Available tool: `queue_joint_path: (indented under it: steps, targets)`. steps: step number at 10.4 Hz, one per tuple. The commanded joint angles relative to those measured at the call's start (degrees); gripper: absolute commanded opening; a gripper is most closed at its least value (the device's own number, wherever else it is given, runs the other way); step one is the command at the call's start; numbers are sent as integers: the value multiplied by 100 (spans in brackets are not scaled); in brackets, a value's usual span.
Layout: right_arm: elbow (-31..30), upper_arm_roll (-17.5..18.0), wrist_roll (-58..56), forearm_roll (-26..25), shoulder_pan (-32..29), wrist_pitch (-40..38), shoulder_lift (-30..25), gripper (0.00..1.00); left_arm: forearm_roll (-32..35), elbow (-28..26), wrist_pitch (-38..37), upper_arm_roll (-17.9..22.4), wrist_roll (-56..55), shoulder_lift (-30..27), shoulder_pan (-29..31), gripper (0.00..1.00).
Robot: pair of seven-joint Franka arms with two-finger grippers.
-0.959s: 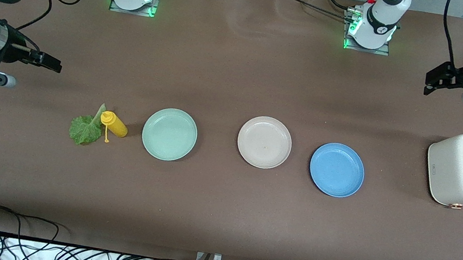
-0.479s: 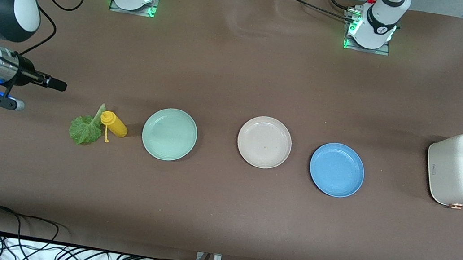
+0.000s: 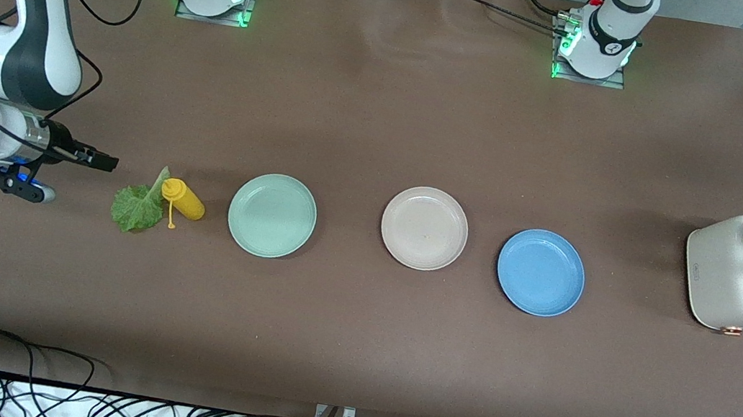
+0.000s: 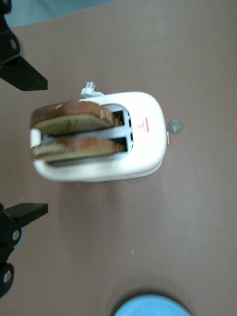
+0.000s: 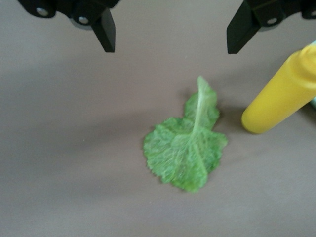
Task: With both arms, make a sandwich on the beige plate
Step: 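Grasp the lettuce with the right gripper while the left gripper grasps bread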
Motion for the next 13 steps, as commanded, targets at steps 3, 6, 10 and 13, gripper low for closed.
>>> queue_joint_path:
  steps: [3,6,10,13]
  targets:
    - [46,17,16,737,-215,806,830,100,93,-546,489,-117,153,-19,182,100]
    - [99,17,24,829,-197,1026,1094,100,75,-572,374,-170,22,-20,147,97]
    - [125,26,24,977,-171,1307,1367,100,-47,-678,391,-170,4,147,165,86]
    - [178,43,-19,978,-171,1352,1473,100,-30,-661,383,-170,4,218,182,0]
